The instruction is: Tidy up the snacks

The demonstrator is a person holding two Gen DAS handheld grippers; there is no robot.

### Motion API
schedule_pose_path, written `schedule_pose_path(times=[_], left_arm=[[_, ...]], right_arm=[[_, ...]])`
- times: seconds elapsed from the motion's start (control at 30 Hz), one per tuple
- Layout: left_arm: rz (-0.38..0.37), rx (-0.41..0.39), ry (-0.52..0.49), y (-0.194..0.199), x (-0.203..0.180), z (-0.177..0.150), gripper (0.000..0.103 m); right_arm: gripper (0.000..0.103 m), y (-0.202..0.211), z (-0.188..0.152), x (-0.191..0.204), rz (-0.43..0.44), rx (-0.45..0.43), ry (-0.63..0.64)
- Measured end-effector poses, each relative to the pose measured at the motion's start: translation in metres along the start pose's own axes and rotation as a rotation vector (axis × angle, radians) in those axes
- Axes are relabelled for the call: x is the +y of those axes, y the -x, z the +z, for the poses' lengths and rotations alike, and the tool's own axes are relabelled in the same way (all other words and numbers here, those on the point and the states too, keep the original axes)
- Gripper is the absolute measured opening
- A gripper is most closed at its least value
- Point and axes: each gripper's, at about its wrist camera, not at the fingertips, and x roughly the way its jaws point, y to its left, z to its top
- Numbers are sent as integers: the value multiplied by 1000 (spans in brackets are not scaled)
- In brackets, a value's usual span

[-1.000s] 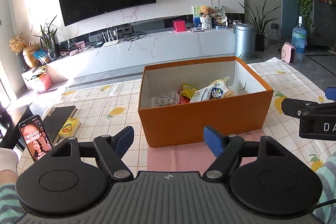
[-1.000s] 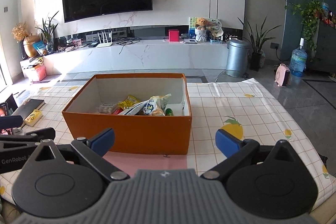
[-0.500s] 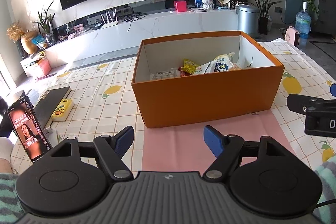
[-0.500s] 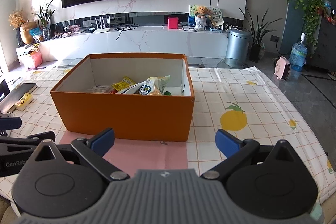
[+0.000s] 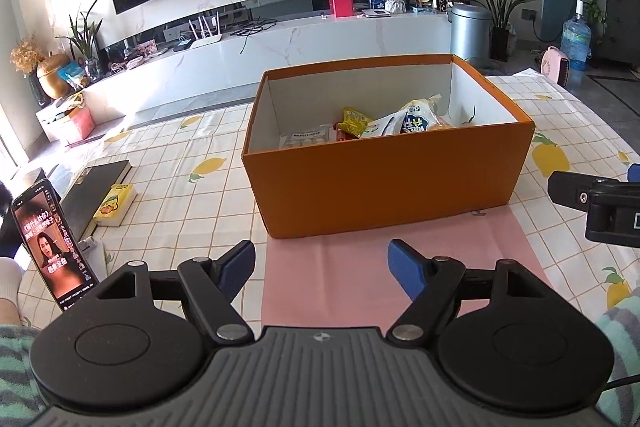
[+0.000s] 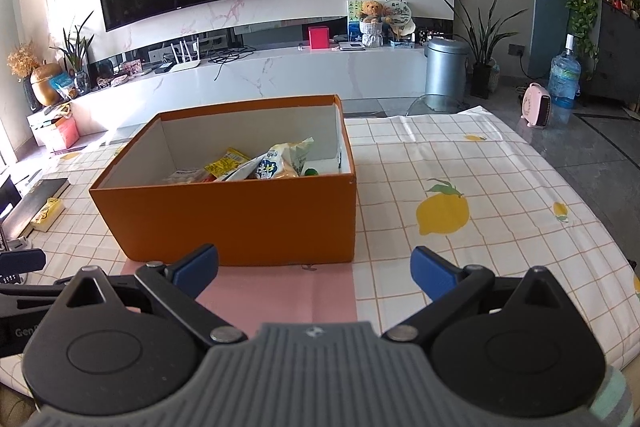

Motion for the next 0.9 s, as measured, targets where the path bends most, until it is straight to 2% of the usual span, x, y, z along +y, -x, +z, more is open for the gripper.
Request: schedule_pose_path(times=[0.9], left_arm=[[2,-9,10,5,1,4,89]], right_arm=[[99,6,1,2,1,-9,17]])
